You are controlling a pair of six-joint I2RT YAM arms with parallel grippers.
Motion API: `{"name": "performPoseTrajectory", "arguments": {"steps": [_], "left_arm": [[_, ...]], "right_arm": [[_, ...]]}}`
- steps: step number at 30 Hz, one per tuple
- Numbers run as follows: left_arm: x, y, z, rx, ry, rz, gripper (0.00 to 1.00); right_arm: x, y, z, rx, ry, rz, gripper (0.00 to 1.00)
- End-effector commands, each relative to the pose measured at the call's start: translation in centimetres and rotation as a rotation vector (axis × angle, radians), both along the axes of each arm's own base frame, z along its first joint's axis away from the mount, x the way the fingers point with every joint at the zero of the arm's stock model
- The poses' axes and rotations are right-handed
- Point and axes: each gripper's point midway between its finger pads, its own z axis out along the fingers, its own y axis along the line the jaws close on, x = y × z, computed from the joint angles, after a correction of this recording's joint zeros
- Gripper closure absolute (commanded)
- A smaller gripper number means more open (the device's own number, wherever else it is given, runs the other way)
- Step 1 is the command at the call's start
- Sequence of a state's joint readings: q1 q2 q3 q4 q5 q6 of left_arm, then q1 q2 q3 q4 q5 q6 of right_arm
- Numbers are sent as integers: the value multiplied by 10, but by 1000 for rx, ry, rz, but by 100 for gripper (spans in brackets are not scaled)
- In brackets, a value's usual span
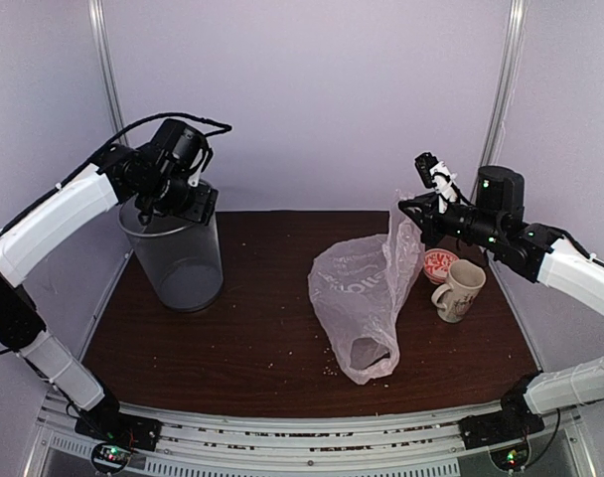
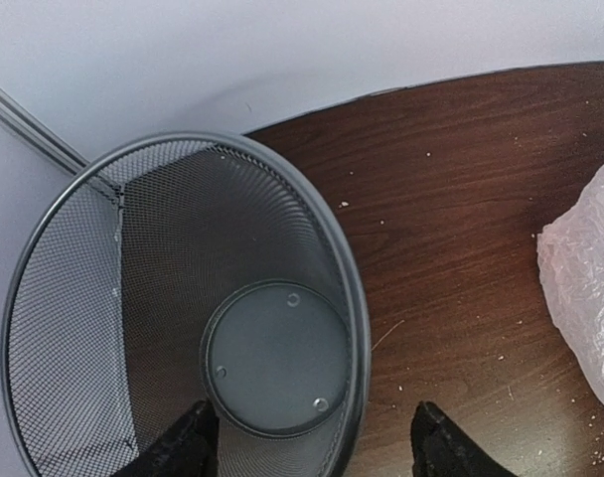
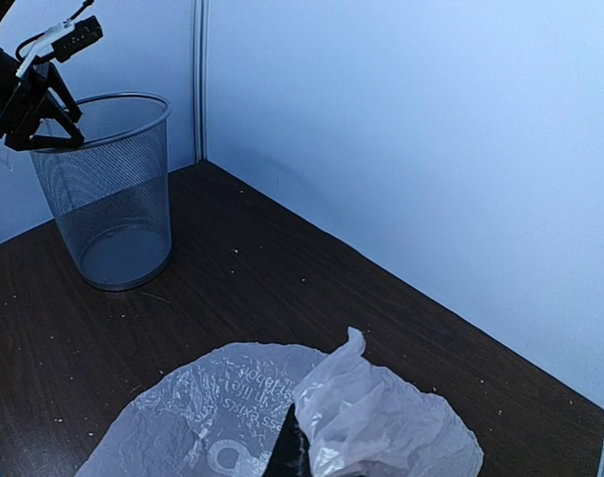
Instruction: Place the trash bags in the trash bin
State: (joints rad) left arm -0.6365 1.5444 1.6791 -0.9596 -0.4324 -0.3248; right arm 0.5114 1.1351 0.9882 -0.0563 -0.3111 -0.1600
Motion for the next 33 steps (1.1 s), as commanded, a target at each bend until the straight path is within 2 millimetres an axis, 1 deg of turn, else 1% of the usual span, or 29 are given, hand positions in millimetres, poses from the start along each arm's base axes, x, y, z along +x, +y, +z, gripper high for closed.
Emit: {"name": "performPoseTrajectory", "arguments": {"steps": [1,7,9,12,14,15,18,21,22,26,30,33], "left_arm": [[2,-1,-9,29,23,-24,35],[4,1,-23,95,64,-20,46],[5,2,-28,119,86,-19,51],[5,-1,-31,120,101,-32,59],[5,-3,-30,111,104,-39,71],[5,-4,-28,106,104,-41,75],[3,-5,-23,92,99,-47,82],[-1,-9,-18,63,98,-71,92],[-2,-12,-15,50,98,-85,95],[-14,-30,-4,7,89,-162,99],[-31,-58,7,-44,87,-269,100],[-47,-84,14,-68,81,-362,100]], "right_arm": [[-2,-1,1,-8,-20,-6,100],[-3,-1,0,-10,-20,-2,100],[-3,-1,0,-12,-20,-2,100],[-3,-2,0,-13,-22,-3,100],[-3,-2,1,-13,-26,-6,100],[-4,-3,2,-13,-29,-7,100],[-4,-3,3,-13,-31,-8,100],[-4,-3,2,-14,-30,-8,100],[-4,-3,2,-14,-32,-7,100],[-3,-3,1,-14,-31,-12,100],[-1,-6,2,-20,-37,-30,100],[2,-11,5,-19,-43,-68,100]]}}
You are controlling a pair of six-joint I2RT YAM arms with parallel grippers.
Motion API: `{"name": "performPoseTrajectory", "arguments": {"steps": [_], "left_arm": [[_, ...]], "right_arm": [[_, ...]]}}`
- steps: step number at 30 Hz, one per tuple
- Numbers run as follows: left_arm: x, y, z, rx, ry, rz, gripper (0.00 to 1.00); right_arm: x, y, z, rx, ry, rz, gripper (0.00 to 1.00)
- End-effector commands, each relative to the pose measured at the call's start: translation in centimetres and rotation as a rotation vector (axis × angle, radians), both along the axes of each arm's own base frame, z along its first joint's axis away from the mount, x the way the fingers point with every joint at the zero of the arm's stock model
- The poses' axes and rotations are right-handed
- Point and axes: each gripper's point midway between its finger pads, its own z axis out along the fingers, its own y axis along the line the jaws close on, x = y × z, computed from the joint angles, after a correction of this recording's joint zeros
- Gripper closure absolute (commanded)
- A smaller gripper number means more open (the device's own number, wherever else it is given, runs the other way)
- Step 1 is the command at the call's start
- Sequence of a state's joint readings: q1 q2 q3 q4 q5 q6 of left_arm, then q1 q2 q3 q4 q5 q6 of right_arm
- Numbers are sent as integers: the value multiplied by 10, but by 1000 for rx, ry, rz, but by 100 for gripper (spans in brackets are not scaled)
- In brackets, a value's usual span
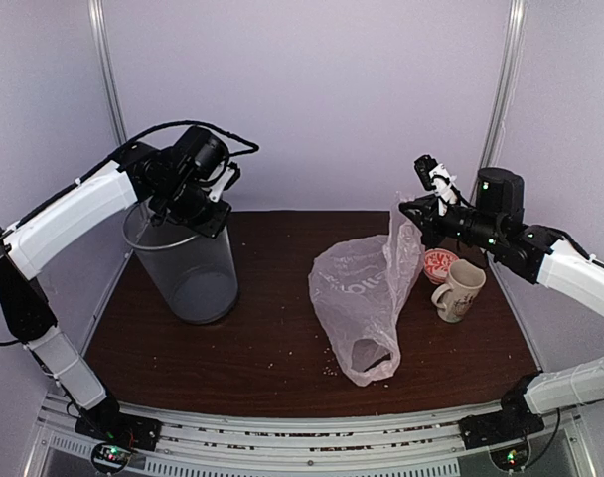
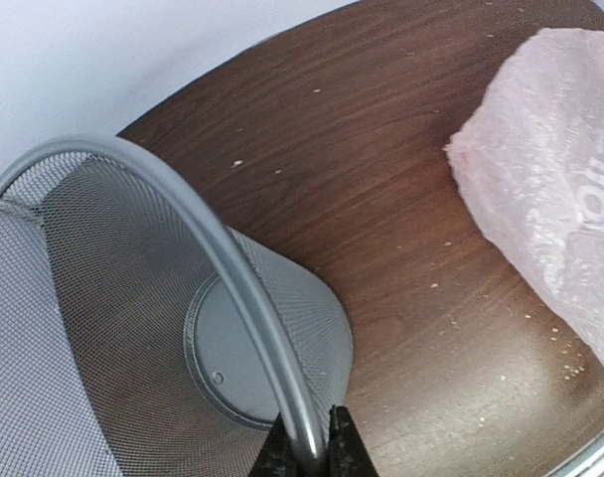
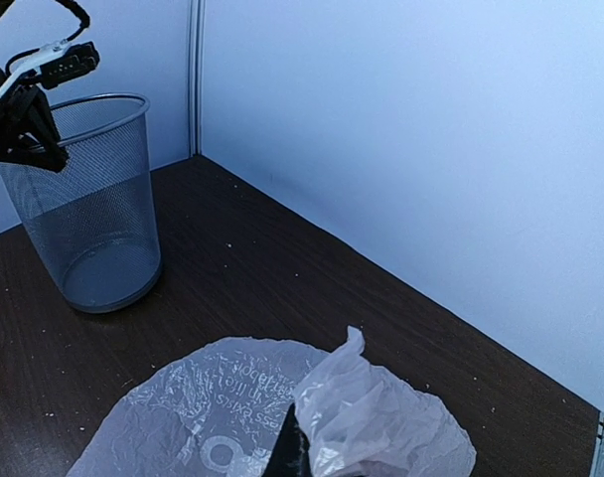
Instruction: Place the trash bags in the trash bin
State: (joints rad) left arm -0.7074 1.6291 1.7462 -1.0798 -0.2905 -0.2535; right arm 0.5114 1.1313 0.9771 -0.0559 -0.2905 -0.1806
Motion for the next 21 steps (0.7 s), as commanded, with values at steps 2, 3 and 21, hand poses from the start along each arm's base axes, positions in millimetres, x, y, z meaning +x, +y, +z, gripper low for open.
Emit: {"name": "performPoseTrajectory", "arguments": {"steps": [2,3,21], "left_arm": [[-32,-56,47,-170,-60,-194,100],[-36,-63,48,-181,-54,-209,100],[-107,-195,31,-147,-46,-523,100]], "right_arm": [[3,-12,12,16,-34,-75,100],[4,-14,13,19,-34,-86,100],[54,-46,164,144,-181,-258,100]]}}
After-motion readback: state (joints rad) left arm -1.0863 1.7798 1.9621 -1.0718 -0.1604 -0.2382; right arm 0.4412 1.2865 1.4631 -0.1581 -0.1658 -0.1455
